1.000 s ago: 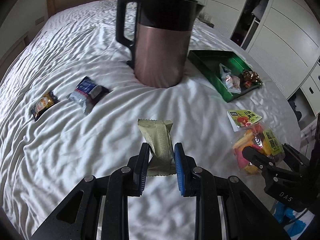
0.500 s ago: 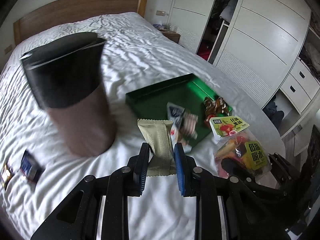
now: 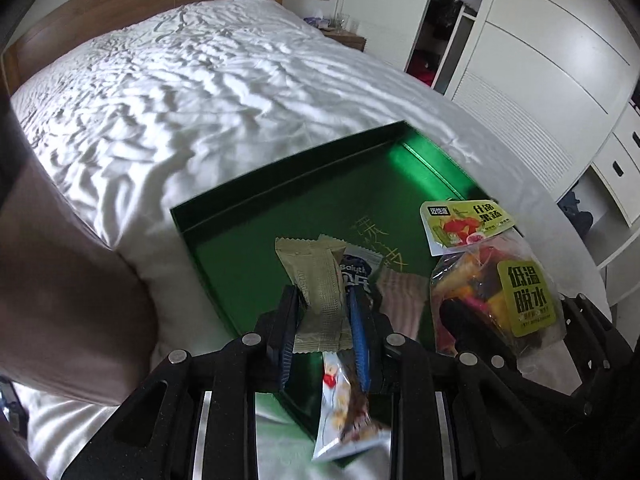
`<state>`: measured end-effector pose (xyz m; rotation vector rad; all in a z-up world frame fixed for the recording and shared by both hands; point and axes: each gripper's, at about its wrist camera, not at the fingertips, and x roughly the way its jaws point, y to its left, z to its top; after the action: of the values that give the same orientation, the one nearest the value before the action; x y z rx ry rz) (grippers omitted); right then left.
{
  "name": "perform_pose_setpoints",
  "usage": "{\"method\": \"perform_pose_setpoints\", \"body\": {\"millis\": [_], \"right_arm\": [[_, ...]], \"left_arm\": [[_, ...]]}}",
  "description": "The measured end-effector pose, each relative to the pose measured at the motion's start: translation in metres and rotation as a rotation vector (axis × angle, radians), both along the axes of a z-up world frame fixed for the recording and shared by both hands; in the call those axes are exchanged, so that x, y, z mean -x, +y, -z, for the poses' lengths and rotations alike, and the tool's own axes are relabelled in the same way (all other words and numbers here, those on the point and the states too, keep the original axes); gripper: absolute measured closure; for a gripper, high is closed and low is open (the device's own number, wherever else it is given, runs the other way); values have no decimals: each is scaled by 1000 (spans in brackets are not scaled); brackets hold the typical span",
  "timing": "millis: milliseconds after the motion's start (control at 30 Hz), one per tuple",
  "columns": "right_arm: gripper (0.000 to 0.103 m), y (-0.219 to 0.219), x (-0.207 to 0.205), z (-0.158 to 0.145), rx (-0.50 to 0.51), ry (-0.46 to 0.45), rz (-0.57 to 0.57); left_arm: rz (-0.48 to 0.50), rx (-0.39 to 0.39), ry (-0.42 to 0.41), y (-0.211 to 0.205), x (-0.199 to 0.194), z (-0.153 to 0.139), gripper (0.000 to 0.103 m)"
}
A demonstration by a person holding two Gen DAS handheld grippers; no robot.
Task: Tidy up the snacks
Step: 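Open both tools to drop the pastry and fruit bag into the tray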
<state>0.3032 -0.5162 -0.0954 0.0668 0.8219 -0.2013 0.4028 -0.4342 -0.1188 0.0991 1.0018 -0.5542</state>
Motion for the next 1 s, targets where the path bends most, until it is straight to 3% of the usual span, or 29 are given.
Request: {"method": "perform_pose_setpoints", "body": {"millis": [233, 433, 533, 600, 667, 800, 1000], "right_arm": [[67, -7, -12, 16, 25, 3, -5], [62, -3, -20, 22, 153, 37, -41], [61, -1, -22, 22, 191, 58, -69], [50, 1, -21, 17, 209, 63, -83], [29, 3, -19, 11, 221, 56, -85], [27, 5, -14, -5, 237, 57, -79], [27, 8, 19, -59, 201, -16, -45]], "left_arm": [[-34, -23, 55, -1, -14, 35, 81], [-28, -30, 41, 0, -12, 37, 81], [-23, -43, 17, 2, -9, 31, 77], [-17, -41, 8, 5, -8, 23, 70], [-22, -48, -7, 8, -5, 14, 65], [-13, -64, -17, 14, 6, -3, 63], [1, -66, -54, 40, 41, -44, 62]]}}
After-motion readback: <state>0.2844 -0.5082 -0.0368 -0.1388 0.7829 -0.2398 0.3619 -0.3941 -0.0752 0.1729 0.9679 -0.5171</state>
